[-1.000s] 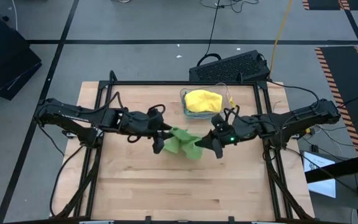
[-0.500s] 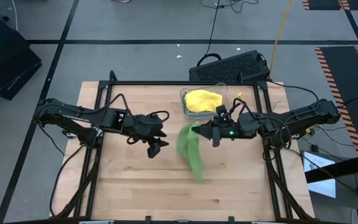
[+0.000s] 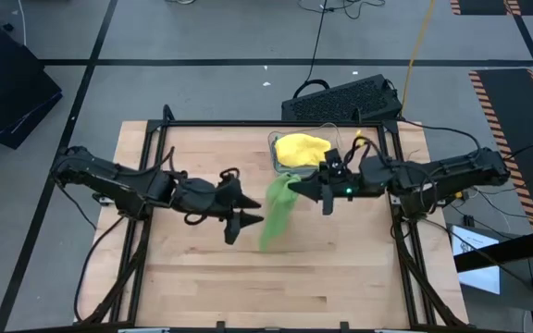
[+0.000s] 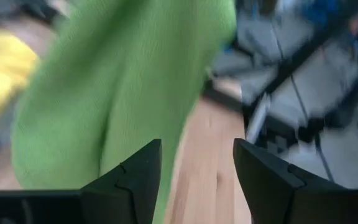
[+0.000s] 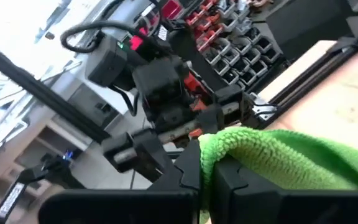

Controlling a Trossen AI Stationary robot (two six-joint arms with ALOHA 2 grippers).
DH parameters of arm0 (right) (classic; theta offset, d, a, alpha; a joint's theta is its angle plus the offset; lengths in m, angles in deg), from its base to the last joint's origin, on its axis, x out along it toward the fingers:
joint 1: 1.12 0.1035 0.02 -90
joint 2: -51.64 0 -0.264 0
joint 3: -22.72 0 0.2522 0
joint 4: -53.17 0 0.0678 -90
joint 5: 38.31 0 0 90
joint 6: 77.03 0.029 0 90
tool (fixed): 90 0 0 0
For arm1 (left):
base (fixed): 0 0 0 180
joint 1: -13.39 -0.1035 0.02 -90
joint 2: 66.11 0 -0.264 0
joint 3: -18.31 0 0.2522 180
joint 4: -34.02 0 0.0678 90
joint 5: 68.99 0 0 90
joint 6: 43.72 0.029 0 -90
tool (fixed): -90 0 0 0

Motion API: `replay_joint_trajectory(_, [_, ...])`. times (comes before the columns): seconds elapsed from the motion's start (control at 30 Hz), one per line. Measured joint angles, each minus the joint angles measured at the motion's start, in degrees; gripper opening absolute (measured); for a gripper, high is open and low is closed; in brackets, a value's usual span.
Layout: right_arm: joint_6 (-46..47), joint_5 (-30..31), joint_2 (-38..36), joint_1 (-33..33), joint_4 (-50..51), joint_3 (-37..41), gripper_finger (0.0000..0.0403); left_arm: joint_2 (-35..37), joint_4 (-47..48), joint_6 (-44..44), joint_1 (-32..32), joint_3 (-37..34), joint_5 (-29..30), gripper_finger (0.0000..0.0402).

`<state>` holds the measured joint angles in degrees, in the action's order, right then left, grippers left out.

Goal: Fold microfiber towels
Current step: Fold the green towel

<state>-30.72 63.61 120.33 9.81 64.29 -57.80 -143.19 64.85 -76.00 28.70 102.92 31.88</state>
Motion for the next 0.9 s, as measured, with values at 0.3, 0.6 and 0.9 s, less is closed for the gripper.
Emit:
replay_joint_trajectory(0.3, [-9.4,-6.1,-6.8,-6.8,5.5,0.0,0.0000,-4.5,3.5,-1.5,1.7,12.7,15.6,0.0200])
replay_joint_trajectory(0.6, [-15.6,-6.3,-11.0,-10.2,6.1,0.0,0.0004,-20.5,14.2,1.5,-4.3,37.6,20.5,0.0200])
replay_joint_trajectory(0.9, [-15.7,-6.2,-14.6,-10.2,12.9,0.0,0.0005,-35.0,12.3,4.6,-6.4,56.0,22.0,0.0200])
